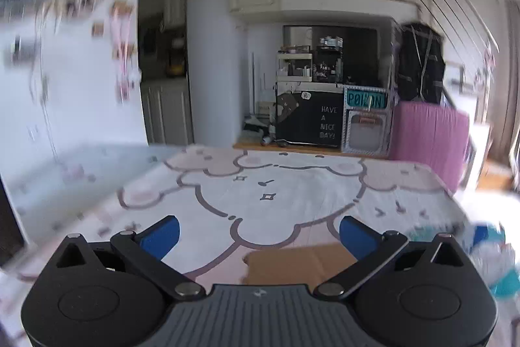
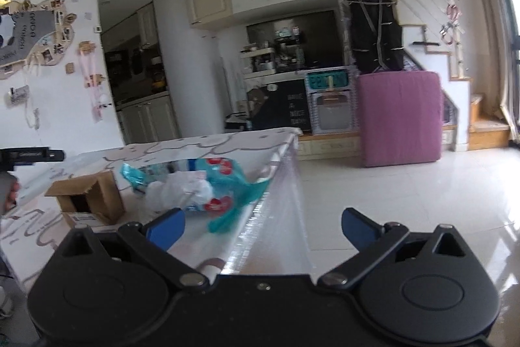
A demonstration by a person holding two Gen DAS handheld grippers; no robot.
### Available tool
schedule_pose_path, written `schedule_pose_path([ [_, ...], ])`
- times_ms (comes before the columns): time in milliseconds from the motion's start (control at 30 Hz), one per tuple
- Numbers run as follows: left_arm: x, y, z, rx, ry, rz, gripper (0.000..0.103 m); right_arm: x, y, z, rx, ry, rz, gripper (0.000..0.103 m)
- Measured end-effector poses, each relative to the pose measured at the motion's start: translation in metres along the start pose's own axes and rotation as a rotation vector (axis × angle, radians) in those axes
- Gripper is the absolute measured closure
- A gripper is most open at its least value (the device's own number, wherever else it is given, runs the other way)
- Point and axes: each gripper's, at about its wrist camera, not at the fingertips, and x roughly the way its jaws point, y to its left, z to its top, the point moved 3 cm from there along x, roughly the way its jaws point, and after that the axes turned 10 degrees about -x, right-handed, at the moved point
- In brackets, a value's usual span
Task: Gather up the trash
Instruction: 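Grasp the cardboard box with the left tool while the right tool reaches the white plastic bag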
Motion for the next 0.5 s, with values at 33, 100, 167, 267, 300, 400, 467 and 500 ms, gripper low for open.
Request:
schedule_pose_path([
  [33,0.005,0.01,0.001,-0.04,0.013,-0.025,0.0,0.003,0.002,0.001,0.007,-0.004,0.025,0.0],
  [100,0.017,0.029,0.0,-0.124,0.039,-0.09,0.0,0.006,0.005,0.002,0.019,-0.017,0.052,0.0],
  [167,0.025,0.046,-0.007,-0.215,0.063,-0.147,0.0,0.012,0.009,0.004,0.023,-0.032,0.063,0.0],
  [267,0.024,0.065,-0.025,-0.304,0.083,-0.253,0.0,0.022,0.014,0.007,0.019,-0.048,0.087,0.001],
  [300,0.021,0.069,-0.033,-0.307,0.082,-0.285,0.0,0.026,0.017,0.008,0.016,-0.051,0.095,0.003],
  [400,0.008,0.075,-0.051,-0.265,0.073,-0.343,0.0,0.036,0.025,0.01,-0.01,-0.052,0.111,0.005],
  [467,-0.001,0.077,-0.063,-0.228,0.069,-0.359,0.0,0.042,0.03,0.009,-0.032,-0.052,0.119,0.006],
  [500,-0.002,0.079,-0.068,-0.21,0.072,-0.367,0.0,0.043,0.032,0.008,-0.036,-0.051,0.125,0.006],
])
